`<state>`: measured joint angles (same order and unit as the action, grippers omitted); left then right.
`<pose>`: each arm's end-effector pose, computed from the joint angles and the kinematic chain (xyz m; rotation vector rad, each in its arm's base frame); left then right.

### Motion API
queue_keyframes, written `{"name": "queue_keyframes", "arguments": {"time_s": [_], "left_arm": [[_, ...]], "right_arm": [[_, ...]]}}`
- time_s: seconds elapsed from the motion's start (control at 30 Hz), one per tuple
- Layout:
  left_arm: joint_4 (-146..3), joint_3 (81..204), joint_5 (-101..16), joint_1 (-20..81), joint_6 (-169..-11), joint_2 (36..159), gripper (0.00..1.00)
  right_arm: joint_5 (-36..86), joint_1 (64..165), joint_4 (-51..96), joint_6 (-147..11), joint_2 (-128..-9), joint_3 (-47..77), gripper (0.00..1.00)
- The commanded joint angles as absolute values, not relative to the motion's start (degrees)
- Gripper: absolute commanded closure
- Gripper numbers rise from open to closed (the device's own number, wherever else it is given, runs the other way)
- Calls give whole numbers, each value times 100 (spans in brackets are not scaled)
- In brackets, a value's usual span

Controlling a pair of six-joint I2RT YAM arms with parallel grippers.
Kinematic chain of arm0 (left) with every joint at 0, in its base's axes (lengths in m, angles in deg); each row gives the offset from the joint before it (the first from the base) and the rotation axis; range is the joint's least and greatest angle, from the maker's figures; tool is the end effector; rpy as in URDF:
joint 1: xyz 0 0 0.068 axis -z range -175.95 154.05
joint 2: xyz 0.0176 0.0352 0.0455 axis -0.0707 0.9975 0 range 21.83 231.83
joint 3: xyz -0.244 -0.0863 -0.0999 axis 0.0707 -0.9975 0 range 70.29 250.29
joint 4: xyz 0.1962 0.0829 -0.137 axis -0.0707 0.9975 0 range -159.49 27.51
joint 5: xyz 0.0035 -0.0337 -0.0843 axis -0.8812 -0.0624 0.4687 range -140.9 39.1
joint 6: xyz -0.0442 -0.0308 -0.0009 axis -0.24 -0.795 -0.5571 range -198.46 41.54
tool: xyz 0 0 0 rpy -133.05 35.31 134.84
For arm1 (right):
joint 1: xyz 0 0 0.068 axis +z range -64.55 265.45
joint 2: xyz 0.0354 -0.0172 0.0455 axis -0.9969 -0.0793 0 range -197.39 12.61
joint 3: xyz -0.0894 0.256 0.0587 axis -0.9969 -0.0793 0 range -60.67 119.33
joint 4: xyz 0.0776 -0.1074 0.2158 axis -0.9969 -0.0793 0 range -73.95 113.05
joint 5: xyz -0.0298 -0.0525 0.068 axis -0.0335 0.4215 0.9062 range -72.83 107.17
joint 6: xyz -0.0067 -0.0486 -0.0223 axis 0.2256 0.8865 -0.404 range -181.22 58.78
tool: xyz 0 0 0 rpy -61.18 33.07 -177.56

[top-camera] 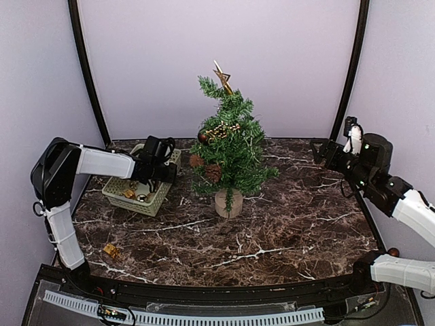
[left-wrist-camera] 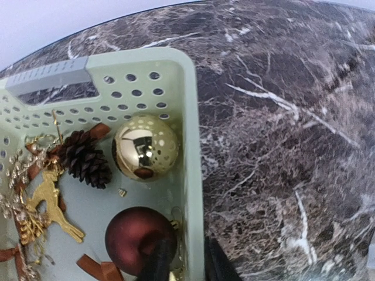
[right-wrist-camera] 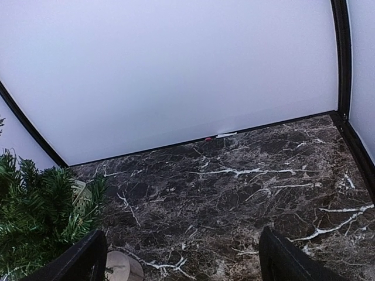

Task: Decorate the small christmas tree
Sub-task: Move the bin to the center of the board.

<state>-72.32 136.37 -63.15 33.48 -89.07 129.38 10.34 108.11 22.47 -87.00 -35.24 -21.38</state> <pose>0.3546 -0.1913 0.1904 0.2508 2.2166 -0.1421 0.1770 0.0694 0.3196 0.1369 1.7518 0.5180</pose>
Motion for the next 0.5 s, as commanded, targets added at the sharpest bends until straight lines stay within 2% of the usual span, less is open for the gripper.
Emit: {"name": "queue_keyframes", "arguments": {"time_s": [0.0,0.13,0.2,0.33,0.47], "left_arm": [[-7454,13780,-6224,3302,-8698,12622,62],[-7654,13496,-6105,3312,-8756,11970,44],[-7770,13275,-5993,3333,-8817,11586,41],[-8008,12763,-5469,3357,-9086,10981,41],[-7962,12521,-4749,3401,-9765,10959,51]], "right_arm": [[942,10804,2325,-8627,-3406,-2145,9],[965,10804,2330,-8657,-3385,-2188,9],[1009,10804,2334,-8683,-3386,-2206,9],[1089,10804,2411,-8747,-3352,-2250,9],[1143,10804,2462,-8796,-3337,-2255,9]]}}
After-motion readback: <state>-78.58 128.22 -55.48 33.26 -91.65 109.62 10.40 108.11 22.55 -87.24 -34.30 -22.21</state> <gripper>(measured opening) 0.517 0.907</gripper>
